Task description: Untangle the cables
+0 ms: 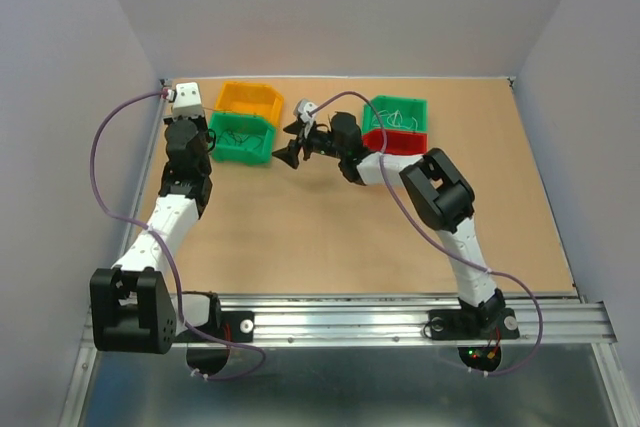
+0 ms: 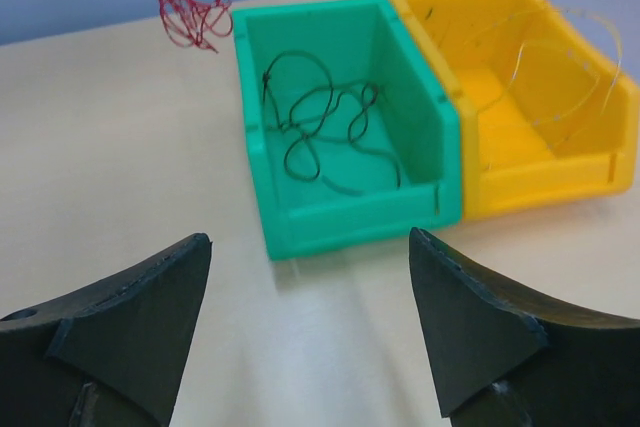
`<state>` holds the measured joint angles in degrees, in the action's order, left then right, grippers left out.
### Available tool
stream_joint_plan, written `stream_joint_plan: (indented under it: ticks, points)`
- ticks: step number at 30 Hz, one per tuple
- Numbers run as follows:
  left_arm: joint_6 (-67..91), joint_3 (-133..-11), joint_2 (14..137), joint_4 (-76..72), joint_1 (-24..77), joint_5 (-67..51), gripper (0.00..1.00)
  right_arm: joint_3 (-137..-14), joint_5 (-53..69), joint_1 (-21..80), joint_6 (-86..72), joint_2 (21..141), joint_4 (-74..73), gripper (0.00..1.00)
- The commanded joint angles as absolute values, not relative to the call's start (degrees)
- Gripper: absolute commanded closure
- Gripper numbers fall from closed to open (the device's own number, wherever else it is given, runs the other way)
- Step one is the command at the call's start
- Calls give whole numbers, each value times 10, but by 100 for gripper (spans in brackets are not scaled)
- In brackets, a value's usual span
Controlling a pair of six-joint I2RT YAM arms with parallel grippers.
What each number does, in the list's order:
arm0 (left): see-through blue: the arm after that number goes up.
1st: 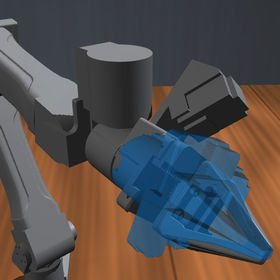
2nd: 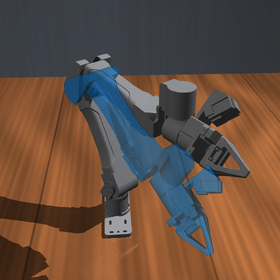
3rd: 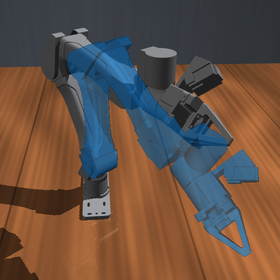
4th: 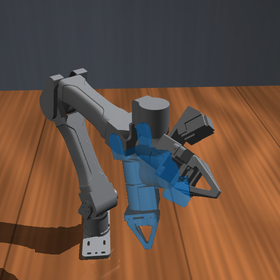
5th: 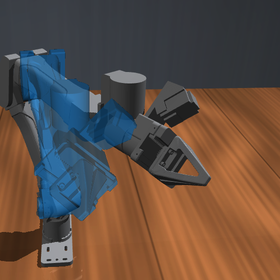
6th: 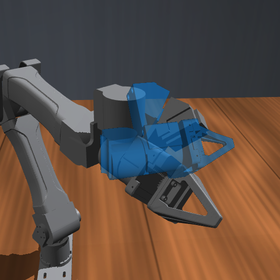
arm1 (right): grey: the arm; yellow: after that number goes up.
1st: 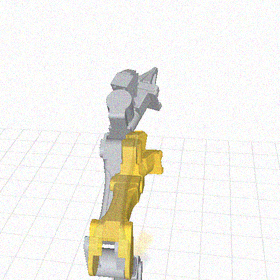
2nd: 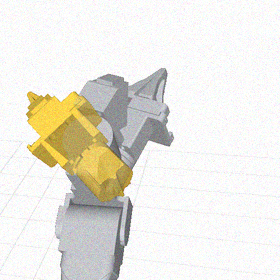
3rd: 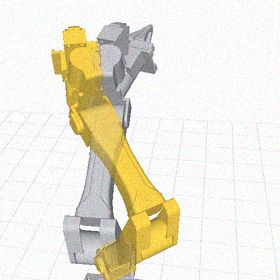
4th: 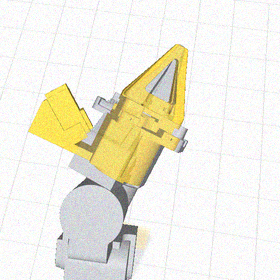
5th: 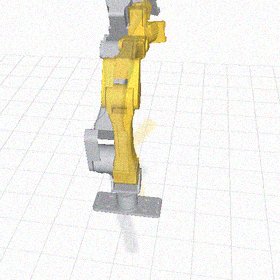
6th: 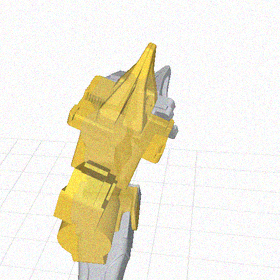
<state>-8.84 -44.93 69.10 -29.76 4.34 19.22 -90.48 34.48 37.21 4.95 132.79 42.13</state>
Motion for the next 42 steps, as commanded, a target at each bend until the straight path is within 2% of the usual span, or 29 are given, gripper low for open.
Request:
stream_joint_plan:
  ticks: [1,4,7,10,15,19,20,23,26,28,34,38,41,42]
  points:
    - [-84,-469,674,-338,40,154,100,-808,313,373,32,1254,502,15]
    - [-73,-466,666,-329,40,115,100,-726,278,374,11,1169,501,15]
    - [-68,-475,664,-309,40,113,100,-693,251,374,2,1082,451,13]
    - [-62,-490,674,-291,40,98,100,-672,213,374,2,1057,432,12]
    - [-55,-532,723,-285,40,69,100,-715,165,369,40,1079,415,11]
    - [-80,-620,744,-180,40,52,100,-784,171,340,28,1103,390,11]
    - [-102,-642,737,-159,40,53,100,-792,211,319,2,1111,391,10]
    - [-135,-637,685,-138,40,71,100,-800,226,303,-36,1119,409,11]
    - [-163,-610,632,-138,40,78,100,-785,176,302,-55,1103,401,11]
    - [-149,-613,615,-85,40,67,100,-767,168,300,-73,1086,392,11]
    - [-81,-618,568,99,40,4,100,-719,149,299,-134,1020,240,12]
    - [-64,-630,556,153,40,-23,100,-700,154,300,-168,959,161,13]
    - [-58,-641,566,157,41,-53,100,-706,94,300,-184,916,69,14]
    - [-54,-649,574,156,41,-60,100,-712,26,300,-199,909,38,14]
